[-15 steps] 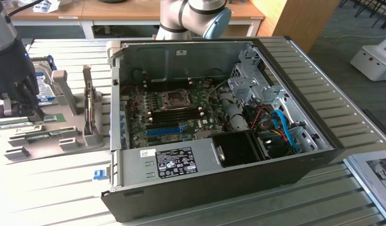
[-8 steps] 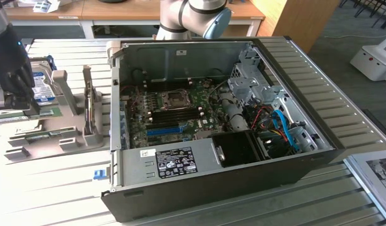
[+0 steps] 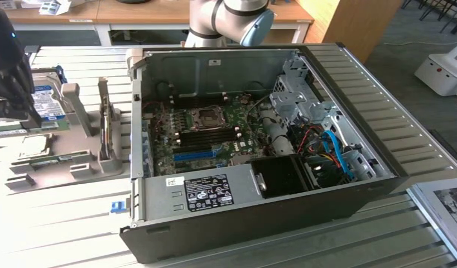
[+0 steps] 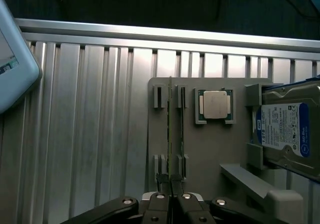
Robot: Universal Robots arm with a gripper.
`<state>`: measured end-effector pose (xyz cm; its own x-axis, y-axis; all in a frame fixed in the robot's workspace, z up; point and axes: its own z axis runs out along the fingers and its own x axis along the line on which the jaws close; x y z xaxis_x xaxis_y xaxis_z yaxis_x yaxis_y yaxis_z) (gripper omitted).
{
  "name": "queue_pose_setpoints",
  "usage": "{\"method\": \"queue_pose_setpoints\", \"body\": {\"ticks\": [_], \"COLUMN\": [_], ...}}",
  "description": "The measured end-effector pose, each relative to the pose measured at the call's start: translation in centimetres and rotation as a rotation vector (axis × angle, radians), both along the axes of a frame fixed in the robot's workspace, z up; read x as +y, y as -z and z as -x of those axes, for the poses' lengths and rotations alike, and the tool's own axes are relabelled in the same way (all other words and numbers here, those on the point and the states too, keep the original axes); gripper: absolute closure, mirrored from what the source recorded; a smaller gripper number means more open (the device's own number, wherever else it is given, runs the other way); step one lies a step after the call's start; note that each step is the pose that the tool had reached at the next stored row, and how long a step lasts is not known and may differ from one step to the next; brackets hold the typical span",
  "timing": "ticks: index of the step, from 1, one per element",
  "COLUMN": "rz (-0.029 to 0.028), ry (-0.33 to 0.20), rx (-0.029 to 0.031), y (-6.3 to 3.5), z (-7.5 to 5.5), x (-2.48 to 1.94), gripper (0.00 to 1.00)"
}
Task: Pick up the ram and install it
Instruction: 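Pick up the ram and move it above insertion slot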
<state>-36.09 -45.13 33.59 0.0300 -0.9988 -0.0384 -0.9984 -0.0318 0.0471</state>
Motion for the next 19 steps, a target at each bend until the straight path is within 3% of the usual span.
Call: {"method": "queue_pose_setpoints", "body": {"ticks": [19], "rz": [0.0], "ry": [0.0], "rx": [0.0], "y": [-4.81], "z": [0.0], "x": [0.0], "gripper": [0.88]}}
